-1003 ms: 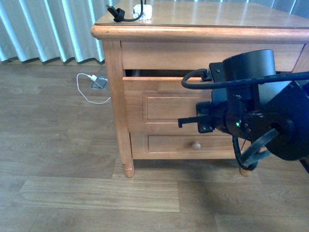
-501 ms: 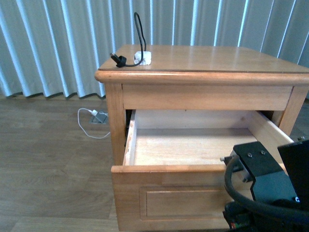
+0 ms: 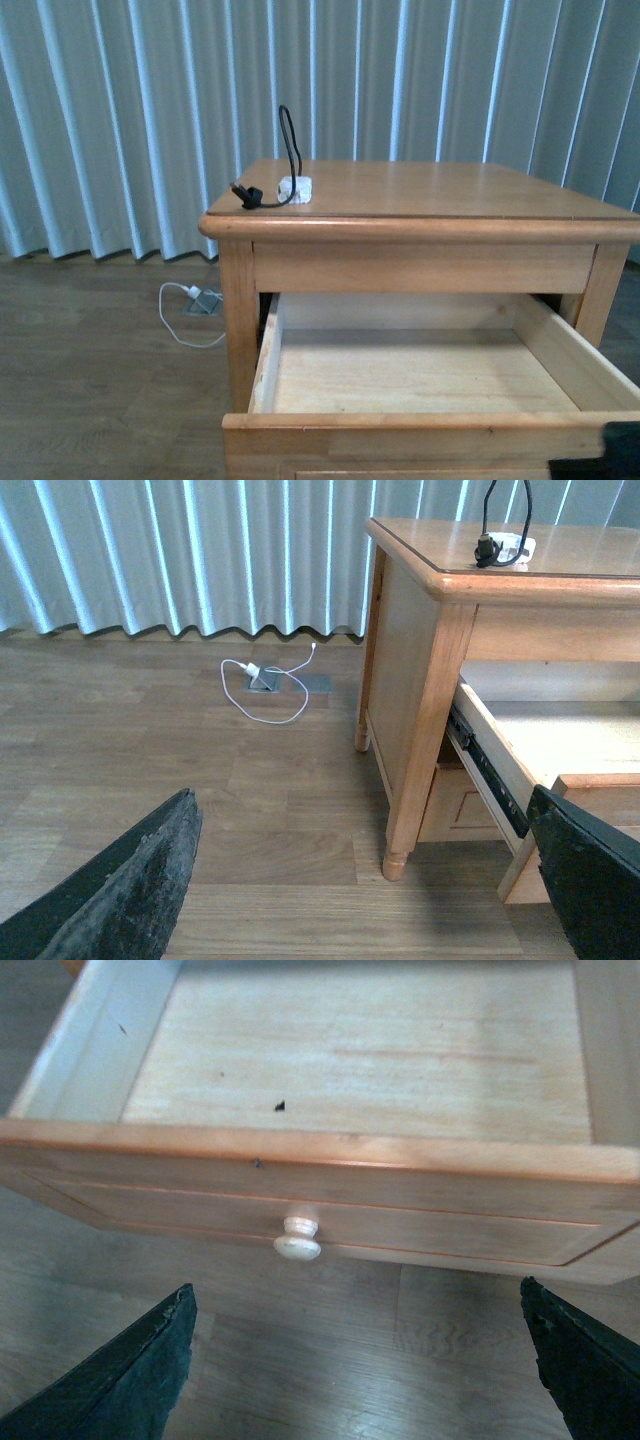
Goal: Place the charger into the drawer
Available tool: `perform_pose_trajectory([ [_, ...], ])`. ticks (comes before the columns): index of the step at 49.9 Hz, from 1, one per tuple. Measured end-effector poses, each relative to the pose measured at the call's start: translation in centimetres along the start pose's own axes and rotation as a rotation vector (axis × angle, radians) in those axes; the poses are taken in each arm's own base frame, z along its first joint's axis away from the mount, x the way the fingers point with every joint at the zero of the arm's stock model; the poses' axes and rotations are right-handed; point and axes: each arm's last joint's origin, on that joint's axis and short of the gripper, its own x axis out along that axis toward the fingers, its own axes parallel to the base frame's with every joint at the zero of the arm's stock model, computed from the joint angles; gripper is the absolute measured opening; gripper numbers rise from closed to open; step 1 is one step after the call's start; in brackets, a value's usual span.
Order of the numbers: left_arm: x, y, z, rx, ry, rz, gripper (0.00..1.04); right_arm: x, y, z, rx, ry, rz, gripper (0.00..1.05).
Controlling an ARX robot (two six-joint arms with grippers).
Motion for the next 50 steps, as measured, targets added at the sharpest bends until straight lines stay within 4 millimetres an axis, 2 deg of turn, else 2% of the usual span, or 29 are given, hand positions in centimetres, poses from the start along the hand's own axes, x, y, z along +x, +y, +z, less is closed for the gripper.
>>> perform_pose_trajectory([
  [6,0.0,0.0,0.0,0.0,0.0,0.0,0.99,-3.7,-0.6,1.7,0.023,-0.096,0.036,0.96],
  [12,0.0,0.0,0.0,0.0,0.0,0.0,0.99,-6.9,-0.6,2.3,0.023,-0.175,0.081,0.96],
  [21,0.0,0.0,0.0,0.0,0.0,0.0,0.99,-12.0,-0.9,1.4,0.028,-0.281,0.139,0.96],
  [25,0.0,0.0,0.0,0.0,0.0,0.0,0.99,-13.3,-1.2,0.5,0.04,-0.33,0.149,0.96],
  [30,0.0,0.0,0.0,0.0,0.0,0.0,0.99,-14.3,-1.5,-0.7,0.063,-0.378,0.156,0.96],
  [40,0.0,0.0,0.0,0.0,0.0,0.0,0.99,-14.5,-1.6,-0.8,0.075,-0.393,0.149,0.96],
  [42,0.0,0.0,0.0,0.0,0.0,0.0,0.99,-14.5,-1.6,-1.0,0.032,-0.47,0.052,0.91],
  [45,0.0,0.0,0.0,0.0,0.0,0.002,0.99,-14.1,-1.9,-1.9,-0.033,-0.605,-0.152,0.77],
  [50,0.0,0.0,0.0,0.0,0.0,0.0,0.99,-13.6,-2.2,-3.1,-0.055,-0.645,-0.26,0.56],
])
